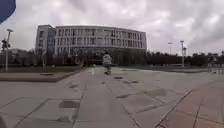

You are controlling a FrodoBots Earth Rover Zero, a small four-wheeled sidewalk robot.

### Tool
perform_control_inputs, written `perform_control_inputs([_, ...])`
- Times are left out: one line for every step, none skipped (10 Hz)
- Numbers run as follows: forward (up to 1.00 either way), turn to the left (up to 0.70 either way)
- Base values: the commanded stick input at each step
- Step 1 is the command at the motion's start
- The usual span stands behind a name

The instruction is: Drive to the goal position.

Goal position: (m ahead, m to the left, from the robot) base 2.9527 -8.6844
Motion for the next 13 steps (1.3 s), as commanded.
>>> perform_control_inputs([0.70,0.00])
perform_control_inputs([0.70,0.00])
perform_control_inputs([0.70,0.00])
perform_control_inputs([0.70,0.00])
perform_control_inputs([0.70,0.02])
perform_control_inputs([0.70,0.14])
perform_control_inputs([0.70,0.29])
perform_control_inputs([0.70,0.35])
perform_control_inputs([0.70,0.28])
perform_control_inputs([0.70,0.14])
perform_control_inputs([0.70,0.06])
perform_control_inputs([0.70,0.02])
perform_control_inputs([0.70,0.02])
